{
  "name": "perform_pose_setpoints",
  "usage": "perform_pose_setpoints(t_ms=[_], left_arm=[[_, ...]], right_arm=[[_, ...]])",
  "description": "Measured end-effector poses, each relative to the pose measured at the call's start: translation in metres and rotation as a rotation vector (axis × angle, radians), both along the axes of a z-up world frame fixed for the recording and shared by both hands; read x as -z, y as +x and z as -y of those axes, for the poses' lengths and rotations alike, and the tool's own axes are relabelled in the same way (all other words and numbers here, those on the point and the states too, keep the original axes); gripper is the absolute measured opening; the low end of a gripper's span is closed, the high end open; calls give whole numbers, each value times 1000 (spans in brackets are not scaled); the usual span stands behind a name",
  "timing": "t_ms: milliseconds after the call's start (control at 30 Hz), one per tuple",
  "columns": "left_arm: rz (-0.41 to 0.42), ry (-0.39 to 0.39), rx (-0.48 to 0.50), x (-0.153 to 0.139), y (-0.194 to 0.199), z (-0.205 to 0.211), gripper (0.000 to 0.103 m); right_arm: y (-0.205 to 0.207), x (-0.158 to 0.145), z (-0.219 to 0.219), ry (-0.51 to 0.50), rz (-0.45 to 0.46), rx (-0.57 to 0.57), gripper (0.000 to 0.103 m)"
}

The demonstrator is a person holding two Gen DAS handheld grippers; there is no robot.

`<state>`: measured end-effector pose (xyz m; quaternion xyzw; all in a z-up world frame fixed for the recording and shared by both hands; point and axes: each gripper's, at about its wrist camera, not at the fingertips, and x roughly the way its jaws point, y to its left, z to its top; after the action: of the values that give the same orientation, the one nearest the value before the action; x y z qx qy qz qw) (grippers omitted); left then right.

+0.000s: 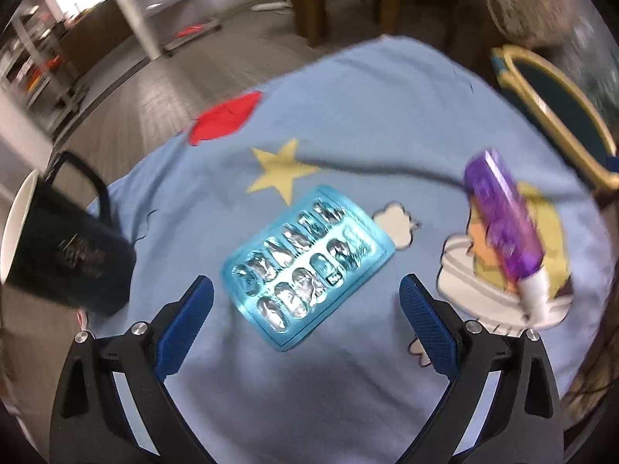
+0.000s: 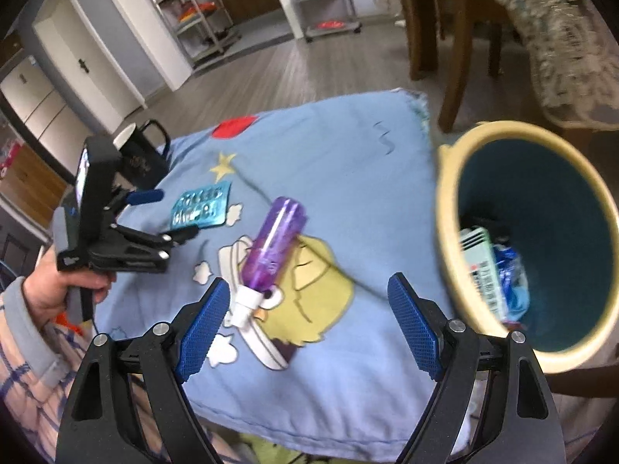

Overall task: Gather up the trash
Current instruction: 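Move both open grippers back over the cushion toward the purple bottle and teal blister pack, then grasp the teal blister pack with the left gripper while the right grasps the purple spray bottle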

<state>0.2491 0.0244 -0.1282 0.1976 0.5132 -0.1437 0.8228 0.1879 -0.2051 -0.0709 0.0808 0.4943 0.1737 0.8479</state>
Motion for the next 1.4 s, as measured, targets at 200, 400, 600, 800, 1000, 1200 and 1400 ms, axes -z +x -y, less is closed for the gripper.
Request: perform_pose_setpoints(t_ms=[200, 400, 600, 800, 1000, 1200, 1400], left_arm=[[18, 98, 48, 13, 7, 0, 95], [-9, 7, 79, 16, 28, -10, 98], [-62, -129, 60, 21, 45, -21, 98], [-53, -143, 49, 23, 41, -21, 97], [-50, -153, -46, 13, 40, -35, 69], [-69, -134, -89, 11, 27, -37, 67], [-72, -191, -156, -2, 17, -40, 67]], right_arm=[[20, 15, -31, -9, -56, -19, 84], [34, 29, -53, -46, -91, -44, 84], [43, 41, -61, -87, -121, -29, 84], [44, 55, -75, -149, -128, -45, 84], [41, 64, -98, -276, -78, -85, 68], [35, 60, -106, -316, -34, -130, 42], [22, 52, -97, -263, -23, -167, 34]])
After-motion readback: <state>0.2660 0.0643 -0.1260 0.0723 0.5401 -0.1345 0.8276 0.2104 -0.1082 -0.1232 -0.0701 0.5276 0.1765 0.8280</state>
